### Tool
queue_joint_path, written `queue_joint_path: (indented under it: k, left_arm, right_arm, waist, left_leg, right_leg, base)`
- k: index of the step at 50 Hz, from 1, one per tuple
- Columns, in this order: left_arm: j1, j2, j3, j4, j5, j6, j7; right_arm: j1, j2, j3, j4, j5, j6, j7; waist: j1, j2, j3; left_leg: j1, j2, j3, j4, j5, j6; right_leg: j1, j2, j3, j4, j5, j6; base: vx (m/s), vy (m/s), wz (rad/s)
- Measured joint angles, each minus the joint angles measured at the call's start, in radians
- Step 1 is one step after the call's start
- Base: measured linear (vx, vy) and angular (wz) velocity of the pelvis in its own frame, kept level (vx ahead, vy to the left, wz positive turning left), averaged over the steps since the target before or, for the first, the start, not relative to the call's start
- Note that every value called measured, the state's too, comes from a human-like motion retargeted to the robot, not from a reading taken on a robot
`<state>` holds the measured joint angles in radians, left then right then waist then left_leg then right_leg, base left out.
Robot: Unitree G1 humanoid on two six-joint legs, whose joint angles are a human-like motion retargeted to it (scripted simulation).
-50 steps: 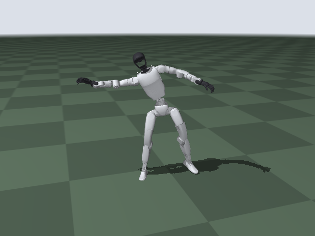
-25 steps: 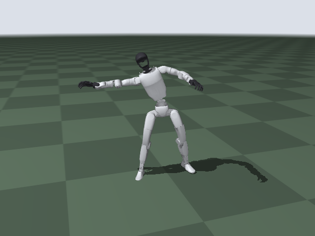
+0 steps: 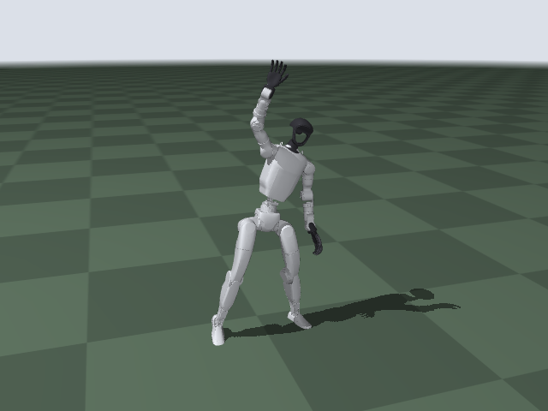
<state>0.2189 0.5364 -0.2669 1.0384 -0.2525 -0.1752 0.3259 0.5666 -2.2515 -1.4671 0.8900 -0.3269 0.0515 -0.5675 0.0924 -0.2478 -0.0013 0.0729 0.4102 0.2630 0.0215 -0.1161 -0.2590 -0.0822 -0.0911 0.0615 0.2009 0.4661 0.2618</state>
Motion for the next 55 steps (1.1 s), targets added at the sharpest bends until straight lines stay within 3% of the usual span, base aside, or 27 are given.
queue_joint_path:
  k: [5,12,19,25,30,41,47,51,55]
  left_arm:
    - [-0.015,0.098,-0.006,0.017,0.008,-0.024,0.018]
    - [-0.099,0.157,0.033,0.074,-0.096,-0.048,0.116]
    - [-0.146,0.162,0.039,0.084,-0.149,-0.071,0.115]
    - [-0.133,0.157,0.066,0.090,-0.147,-0.083,0.110]
    - [-0.097,0.119,0.082,0.095,-0.136,-0.081,0.115]
    - [0.008,-0.032,0.122,0.078,-0.129,-0.057,0.108]
    - [0.013,-0.105,0.144,0.072,-0.132,-0.053,0.105]
    - [0.001,-0.145,0.106,0.052,-0.154,-0.049,0.079]
    - [-0.020,-0.160,0.035,0.026,-0.174,-0.032,0.019]
  right_arm:
    - [-0.177,0.000,0.187,-0.257,-0.164,-0.014,-0.010]
    - [-0.258,0.000,0.246,-0.458,-0.215,-0.009,-0.020]
    - [-0.260,0.000,0.258,-0.497,-0.215,-0.004,-0.001]
    - [-0.255,0.000,0.277,-0.405,-0.208,-0.013,0.004]
    - [-0.256,0.000,0.306,-0.242,-0.180,-0.017,0.005]
    - [-0.220,0.000,0.262,0.056,-0.066,-0.054,0.084]
    - [-0.156,0.000,0.212,0.214,-0.023,-0.060,0.098]
    - [-0.080,0.032,0.155,0.365,0.064,-0.040,0.120]
    - [0.017,0.128,0.070,0.493,0.213,-0.004,0.170]
  waist:
    - [0.065,-0.108,0.027]
    - [0.176,-0.218,0.081]
    - [0.226,-0.235,0.120]
    - [0.222,-0.233,0.106]
    - [0.197,-0.189,0.055]
    - [0.124,-0.077,-0.060]
    - [0.090,0.053,-0.067]
    - [0.081,0.144,-0.049]
    - [0.084,0.203,-0.021]
  left_leg:
    - [-0.005,-0.012,-0.058,-0.015,0.000,0.000]
    - [-0.002,-0.020,-0.112,-0.022,0.000,-0.001]
    - [0.014,-0.010,-0.148,-0.046,0.001,-0.002]
    - [0.000,-0.008,-0.130,-0.066,0.016,-0.002]
    - [-0.030,-0.005,-0.084,-0.065,0.027,-0.002]
    - [-0.063,-0.126,0.112,-0.012,0.000,-0.003]
    - [-0.076,-0.052,0.202,0.083,0.034,-0.003]
    - [-0.078,0.009,0.221,0.157,0.112,-0.002]
    - [-0.090,0.024,0.217,0.237,0.212,0.010]
  right_leg:
    - [0.007,0.006,0.034,0.029,0.040,0.000]
    - [0.009,0.017,0.055,0.090,0.058,0.000]
    - [0.041,0.052,0.108,0.091,0.058,0.000]
    - [0.047,0.048,0.100,0.029,0.048,0.000]
    - [0.033,0.022,0.042,-0.041,-0.014,0.000]
    - [-0.028,-0.188,-0.308,-0.070,-0.372,0.000]
    - [-0.030,-0.112,-0.301,-0.155,-0.431,0.000]
    - [-0.027,-0.058,-0.249,-0.174,-0.436,0.000]
    - [-0.016,-0.059,-0.205,-0.180,-0.444,0.000]
  base:
    - [0.08,0.10,0.64]
    - [0.07,0.01,0.42]
    - [0.07,-0.06,0.33]
    - [-0.04,-0.07,-0.14]
    - [-0.12,-0.03,-0.55]
    - [-0.04,-0.07,-0.87]
    - [-0.01,-0.44,-0.99]
    - [0.08,-0.43,-0.81]
    - [0.14,-0.24,-0.61]
